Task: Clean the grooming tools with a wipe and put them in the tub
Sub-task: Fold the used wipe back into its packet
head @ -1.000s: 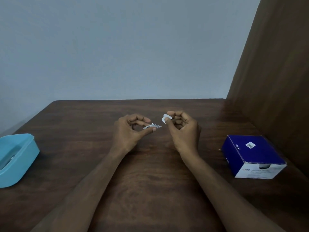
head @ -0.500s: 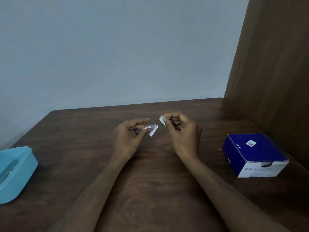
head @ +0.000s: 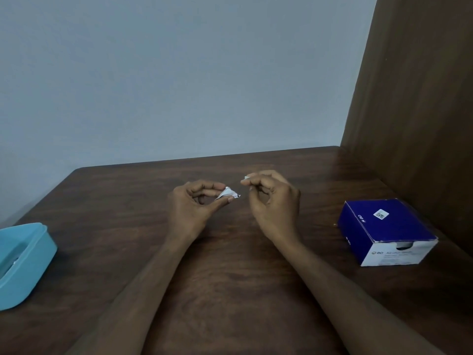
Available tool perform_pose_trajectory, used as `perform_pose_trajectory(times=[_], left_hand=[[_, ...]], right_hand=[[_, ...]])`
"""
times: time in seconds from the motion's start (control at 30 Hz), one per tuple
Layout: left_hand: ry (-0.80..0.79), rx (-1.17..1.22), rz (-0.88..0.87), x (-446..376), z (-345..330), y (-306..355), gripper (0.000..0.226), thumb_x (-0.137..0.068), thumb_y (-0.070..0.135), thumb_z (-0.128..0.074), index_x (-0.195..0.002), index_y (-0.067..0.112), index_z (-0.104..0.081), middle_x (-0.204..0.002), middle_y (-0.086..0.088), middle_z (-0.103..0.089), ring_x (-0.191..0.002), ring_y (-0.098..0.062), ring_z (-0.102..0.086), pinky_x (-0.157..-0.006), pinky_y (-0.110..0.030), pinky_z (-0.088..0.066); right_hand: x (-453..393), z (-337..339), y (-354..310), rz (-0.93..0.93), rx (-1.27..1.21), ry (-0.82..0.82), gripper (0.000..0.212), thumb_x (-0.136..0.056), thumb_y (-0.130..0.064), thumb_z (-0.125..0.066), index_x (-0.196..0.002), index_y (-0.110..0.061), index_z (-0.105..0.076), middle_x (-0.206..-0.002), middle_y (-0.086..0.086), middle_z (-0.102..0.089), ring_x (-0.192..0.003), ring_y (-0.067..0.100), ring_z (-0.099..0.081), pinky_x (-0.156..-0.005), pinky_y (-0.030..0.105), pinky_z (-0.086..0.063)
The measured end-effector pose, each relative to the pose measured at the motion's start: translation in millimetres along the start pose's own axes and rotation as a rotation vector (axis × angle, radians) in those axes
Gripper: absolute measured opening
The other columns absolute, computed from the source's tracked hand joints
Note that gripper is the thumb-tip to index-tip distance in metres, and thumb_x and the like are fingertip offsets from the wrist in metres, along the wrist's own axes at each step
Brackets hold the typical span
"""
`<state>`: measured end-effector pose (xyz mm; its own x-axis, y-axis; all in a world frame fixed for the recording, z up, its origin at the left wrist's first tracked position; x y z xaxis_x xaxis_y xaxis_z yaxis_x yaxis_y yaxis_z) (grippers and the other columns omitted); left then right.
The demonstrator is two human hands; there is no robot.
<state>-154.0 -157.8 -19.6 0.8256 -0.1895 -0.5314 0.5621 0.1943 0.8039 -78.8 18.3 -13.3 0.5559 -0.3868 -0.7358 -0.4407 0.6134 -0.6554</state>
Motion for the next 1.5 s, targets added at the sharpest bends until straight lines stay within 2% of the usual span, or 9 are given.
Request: perform_pose_trajectory(times=[0.2,0.47,0.7,0.83,1.03,1.13,1.27,1.4,1.5], left_hand=[[-0.019,0.005,0.015,1,3,5,0.024,-0.074,0.031,-0.098,-0.092,0.027,-0.082,-0.085,0.014,-0.082,-0.069,0.000,-0.064,-0.064,-0.025,-0.046],[-0.032,-0.065,0.017,4,1,9,0.025,-0.072,0.034,-0.097,-0.092,0.027,-0.083,-0.078,0.014,-0.080,-0.057,0.001,-0.064,-0.057,-0.018,-0.048],[-0.059,-0.099,0.033,3,3,9,0.026,-0.073,0.033,-0.097,-0.094,0.029,-0.083,-0.075,0.012,-0.079,-0.078,-0.007,-0.079,-0.082,-0.034,-0.063],[-0.091,-0.079,0.040,5,1,9,0.026,-0.073,0.027,-0.098,-0.094,0.029,-0.082,-0.074,0.010,-0.080,-0.076,-0.011,-0.079,-0.075,-0.033,-0.064],[-0.127,-0.170,-0.141,7,0,9,0.029,-0.076,0.023,-0.096,-0.102,0.026,-0.085,-0.088,0.018,-0.080,-0.078,-0.004,-0.076,-0.067,-0.022,-0.061],[-0.115,-0.188,-0.206,8,-1,11,0.026,-0.084,0.024,-0.091,-0.109,0.022,-0.085,-0.094,0.021,-0.078,-0.081,-0.003,-0.075,-0.068,-0.019,-0.060],[-0.095,-0.067,-0.128,7,-2,7,0.015,-0.096,0.019,-0.080,-0.110,0.019,-0.085,-0.098,0.014,-0.082,-0.080,-0.012,-0.078,-0.059,-0.035,-0.064],[-0.063,0.004,-0.007,4,-2,4,0.013,-0.094,0.019,-0.081,-0.107,0.020,-0.086,-0.093,0.010,-0.083,-0.072,-0.012,-0.078,-0.056,-0.034,-0.063],[-0.056,-0.007,-0.008,3,-1,1,0.011,-0.094,0.026,-0.083,-0.104,0.024,-0.087,-0.091,0.013,-0.082,-0.075,-0.005,-0.077,-0.066,-0.031,-0.060]], right_hand=[[4,-2,-4,0.134,0.040,-0.080,0.012,-0.084,-0.013,-0.085,-0.095,-0.017,-0.085,-0.100,-0.005,-0.071,-0.093,0.007,-0.071,-0.079,0.031,-0.059],[3,-3,0,0.130,0.079,-0.138,0.014,-0.081,-0.012,-0.087,-0.094,-0.018,-0.083,-0.100,-0.005,-0.070,-0.093,0.006,-0.069,-0.077,0.030,-0.058],[2,-2,-1,0.169,0.111,-0.183,0.011,-0.081,-0.008,-0.085,-0.089,-0.016,-0.081,-0.099,-0.003,-0.068,-0.092,0.006,-0.068,-0.080,0.016,-0.051],[3,-3,4,0.103,0.148,-0.227,0.011,-0.080,-0.012,-0.087,-0.087,-0.017,-0.080,-0.101,-0.005,-0.067,-0.094,0.003,-0.066,-0.083,0.009,-0.046],[0,0,13,0.054,0.193,-0.293,0.010,-0.081,-0.015,-0.086,-0.080,-0.017,-0.076,-0.102,-0.005,-0.066,-0.093,0.001,-0.064,-0.084,0.004,-0.042],[1,-2,15,-0.062,0.138,-0.273,0.021,-0.085,-0.011,-0.079,-0.074,-0.023,-0.066,-0.100,-0.008,-0.066,-0.092,0.001,-0.067,-0.083,0.010,-0.050],[1,-8,20,-0.219,0.008,-0.240,0.025,-0.084,-0.016,-0.085,-0.076,-0.033,-0.069,-0.104,-0.012,-0.068,-0.095,0.001,-0.071,-0.089,0.021,-0.059],[4,-15,24,-0.274,-0.016,-0.303,0.014,-0.085,-0.026,-0.089,-0.083,-0.025,-0.075,-0.106,-0.012,-0.069,-0.095,0.004,-0.073,-0.093,0.029,-0.061],[4,-18,24,-0.307,-0.050,-0.312,0.013,-0.089,-0.029,-0.084,-0.083,-0.019,-0.077,-0.100,-0.010,-0.072,-0.094,0.006,-0.073,-0.093,0.042,-0.060]])
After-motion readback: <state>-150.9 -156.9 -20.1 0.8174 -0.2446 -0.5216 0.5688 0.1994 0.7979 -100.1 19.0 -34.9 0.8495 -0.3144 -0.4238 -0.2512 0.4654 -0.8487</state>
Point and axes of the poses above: each hand's wrist, its own x-axis away from the middle knuckle, its own z-axis out of the back of the hand, y = z × x, the point moved 1 cm from there along -x, towards the middle knuckle
